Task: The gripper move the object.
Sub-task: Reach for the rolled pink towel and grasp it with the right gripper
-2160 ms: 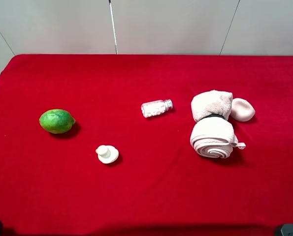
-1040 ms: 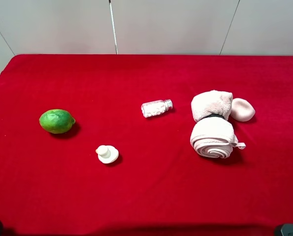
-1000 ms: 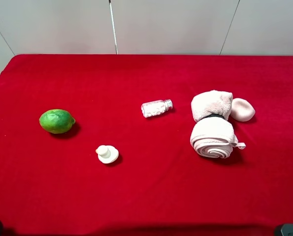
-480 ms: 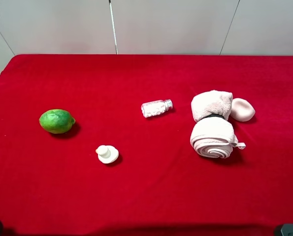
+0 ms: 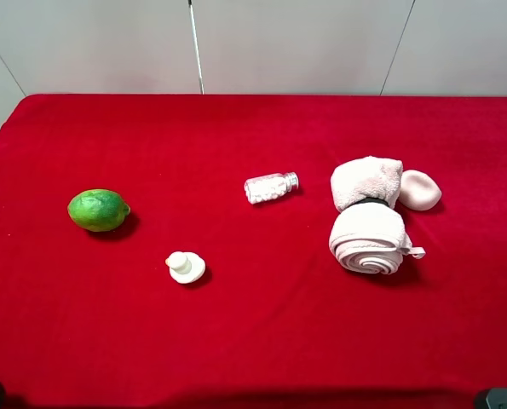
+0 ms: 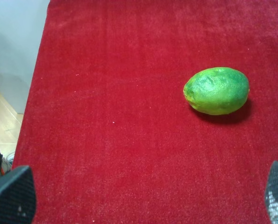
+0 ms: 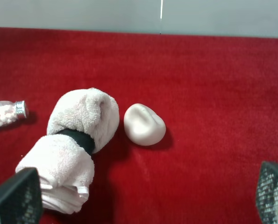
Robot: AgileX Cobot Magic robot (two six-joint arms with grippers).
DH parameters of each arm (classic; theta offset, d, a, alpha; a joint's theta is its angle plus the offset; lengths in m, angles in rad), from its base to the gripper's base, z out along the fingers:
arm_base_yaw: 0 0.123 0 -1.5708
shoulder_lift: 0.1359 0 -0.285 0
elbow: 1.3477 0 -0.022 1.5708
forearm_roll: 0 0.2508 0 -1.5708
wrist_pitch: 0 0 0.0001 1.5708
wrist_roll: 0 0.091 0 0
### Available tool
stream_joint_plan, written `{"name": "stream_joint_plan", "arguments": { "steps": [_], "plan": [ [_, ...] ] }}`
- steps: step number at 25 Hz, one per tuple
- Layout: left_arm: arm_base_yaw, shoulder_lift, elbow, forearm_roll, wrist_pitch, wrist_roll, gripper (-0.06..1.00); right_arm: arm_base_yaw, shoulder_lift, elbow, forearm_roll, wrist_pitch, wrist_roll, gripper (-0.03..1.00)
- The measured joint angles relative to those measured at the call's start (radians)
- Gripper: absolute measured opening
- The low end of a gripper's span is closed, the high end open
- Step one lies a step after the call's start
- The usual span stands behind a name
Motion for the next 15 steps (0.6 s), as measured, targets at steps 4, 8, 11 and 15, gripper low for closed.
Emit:
{"name": "stream_joint_plan", "arguments": {
  "steps": [4, 8, 11, 15],
  "plan": [
    [0.000, 0.000, 0.000, 0.000, 0.000, 0.000, 0.97, 0.000, 0.000, 0.000, 0.000, 0.000, 0.000, 0.69],
    [0.000, 0.000, 0.000, 0.000, 0.000, 0.000, 0.97, 0.000, 0.000, 0.000, 0.000, 0.000, 0.000, 0.69],
    [0.000, 0.000, 0.000, 0.000, 0.000, 0.000, 0.97, 0.000, 0.000, 0.000, 0.000, 0.000, 0.000, 0.69],
    [0.000, 0.000, 0.000, 0.000, 0.000, 0.000, 0.97, 0.000, 0.000, 0.000, 0.000, 0.000, 0.000, 0.69]
  ]
}}
